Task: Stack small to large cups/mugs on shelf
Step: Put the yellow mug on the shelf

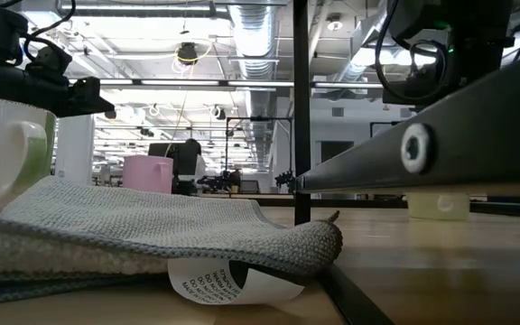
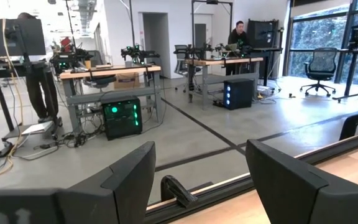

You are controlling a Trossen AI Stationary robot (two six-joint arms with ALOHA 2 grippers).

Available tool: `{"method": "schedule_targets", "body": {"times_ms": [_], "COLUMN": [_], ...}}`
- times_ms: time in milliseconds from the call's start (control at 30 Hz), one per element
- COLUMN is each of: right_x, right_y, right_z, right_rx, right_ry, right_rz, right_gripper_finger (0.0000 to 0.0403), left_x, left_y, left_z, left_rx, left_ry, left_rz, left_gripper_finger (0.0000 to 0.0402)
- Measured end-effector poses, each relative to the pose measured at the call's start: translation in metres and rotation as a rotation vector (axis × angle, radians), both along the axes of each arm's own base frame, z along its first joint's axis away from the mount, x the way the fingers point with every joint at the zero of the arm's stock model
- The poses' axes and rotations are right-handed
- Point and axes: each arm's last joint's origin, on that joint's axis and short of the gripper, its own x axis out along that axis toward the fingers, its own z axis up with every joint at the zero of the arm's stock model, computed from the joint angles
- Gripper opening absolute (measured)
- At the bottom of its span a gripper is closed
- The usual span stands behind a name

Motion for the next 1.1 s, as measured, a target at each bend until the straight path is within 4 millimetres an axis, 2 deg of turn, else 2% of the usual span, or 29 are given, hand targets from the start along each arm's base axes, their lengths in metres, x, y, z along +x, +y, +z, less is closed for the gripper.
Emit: {"method": "schedule_targets", "body": {"times_ms": [267,1100], "right_x": [-0.0056,-0.0023], "right_y": [-0.0013,-0.002], "right_z": [0.0006,0.0], "right_rx": [-0.015,-0.059], "right_ry": [0.052,0.014], "right_rz": [-0.022,-0.021], "right_gripper_finger": [0.024,0.024], "left_x": [0.0,0.0], "left_y": [0.0,0.0], "left_z": [0.0001,0.0001], "left_rx": [0.0,0.0], "left_ry": [0.0,0.0], "left_rz": [0.0,0.0], "left_gripper_finger": [0.0242,0.0242]}}
